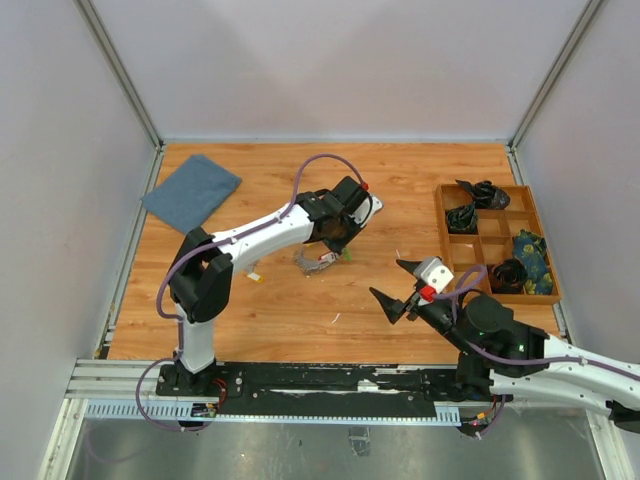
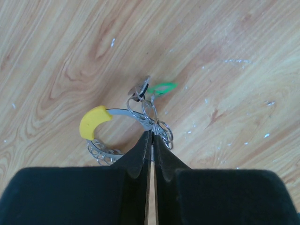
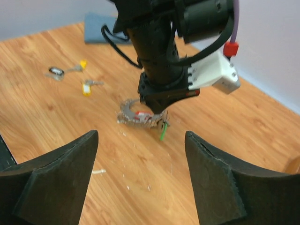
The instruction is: Put the keys on the keyring
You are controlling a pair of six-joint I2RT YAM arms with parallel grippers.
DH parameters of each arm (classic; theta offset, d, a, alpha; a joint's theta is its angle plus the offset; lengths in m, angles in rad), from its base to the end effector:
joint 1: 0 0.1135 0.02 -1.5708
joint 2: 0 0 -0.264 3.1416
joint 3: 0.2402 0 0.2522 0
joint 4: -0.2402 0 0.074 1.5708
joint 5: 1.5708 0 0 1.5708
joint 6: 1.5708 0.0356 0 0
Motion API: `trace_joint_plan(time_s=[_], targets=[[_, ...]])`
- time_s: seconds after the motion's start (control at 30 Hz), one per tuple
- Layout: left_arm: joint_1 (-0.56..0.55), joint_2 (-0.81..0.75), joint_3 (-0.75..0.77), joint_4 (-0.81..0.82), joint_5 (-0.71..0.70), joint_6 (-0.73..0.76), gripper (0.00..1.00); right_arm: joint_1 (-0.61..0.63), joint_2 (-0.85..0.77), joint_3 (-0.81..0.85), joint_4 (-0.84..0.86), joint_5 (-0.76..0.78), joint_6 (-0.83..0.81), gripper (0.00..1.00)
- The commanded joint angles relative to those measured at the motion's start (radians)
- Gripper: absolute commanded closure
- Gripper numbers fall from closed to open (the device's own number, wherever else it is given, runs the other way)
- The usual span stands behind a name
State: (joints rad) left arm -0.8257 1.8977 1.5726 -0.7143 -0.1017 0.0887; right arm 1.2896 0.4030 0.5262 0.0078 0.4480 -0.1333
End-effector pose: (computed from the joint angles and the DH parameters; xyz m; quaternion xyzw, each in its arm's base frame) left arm 0.2817 -0.3000 0.2478 0.4134 0.8706 -0.0487 0.2623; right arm 0.0476 0.1091 0.3205 -0.2932 0.5959 0.2780 0.6940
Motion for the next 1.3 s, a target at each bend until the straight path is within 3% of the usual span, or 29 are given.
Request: trace_joint_plan(time_s=[0.0, 0.1, 0.17, 0.27, 0.43, 0.53, 0.67, 0.73, 0.9, 1.07, 1.13, 1.2, 1.27], targets=[[0.015, 0.013, 0.052, 0.093, 0.053, 0.03, 0.9, 0.009, 0.05, 0.055, -0.181, 0.095, 0.141, 0.2], [0.022, -0.028, 0.034, 0.134, 0.043, 0.03, 0.82, 0.008, 0.088, 0.082, -0.265, 0.116, 0.21, 0.12], [0.033, -0.075, 0.002, 0.168, 0.055, 0.028, 0.74, 0.009, 0.111, 0.114, -0.323, 0.108, 0.241, 0.01], [0.068, -0.174, -0.083, 0.235, 0.105, -0.003, 0.67, 0.009, 0.144, 0.143, -0.383, 0.018, 0.202, 0.02], [0.149, -0.415, -0.304, 0.399, 0.208, -0.101, 0.51, 0.009, 0.166, 0.098, -0.357, -0.437, 0.079, 0.02], [0.184, -0.579, -0.422, 0.465, 0.216, -0.165, 0.38, 0.009, 0.176, 0.085, -0.33, -0.387, 0.2, 0.02], [0.21, -0.71, -0.496, 0.441, 0.18, -0.222, 0.26, -0.012, 0.227, 0.113, -0.437, -0.174, 0.402, 0.02], [0.212, -0.762, -0.525, 0.421, 0.15, -0.247, 0.18, -0.099, 0.255, 0.142, -0.471, -0.21, 0.443, 0.02], [0.229, -0.899, -0.612, 0.386, 0.066, -0.303, 0.1, -0.427, 0.307, 0.194, -0.513, -0.471, 0.514, 0.02], [0.277, -1.044, -0.656, 0.327, -0.026, -0.375, 0.09, -0.694, 0.361, 0.275, -0.584, -0.615, 0.533, 0.02], [0.278, -1.097, -0.66, 0.288, -0.065, -0.389, 0.09, -0.75, 0.373, 0.305, -0.598, -0.684, 0.539, 0.02], [0.278, -1.158, -0.664, 0.256, -0.091, -0.398, 0.01, -0.756, 0.375, 0.329, -0.613, -0.63, 0.601, 0.02], [0.278, -1.216, -0.668, 0.227, -0.127, -0.418, 0.0, -0.756, 0.364, 0.357, -0.637, -0.571, 0.616, 0.02]])
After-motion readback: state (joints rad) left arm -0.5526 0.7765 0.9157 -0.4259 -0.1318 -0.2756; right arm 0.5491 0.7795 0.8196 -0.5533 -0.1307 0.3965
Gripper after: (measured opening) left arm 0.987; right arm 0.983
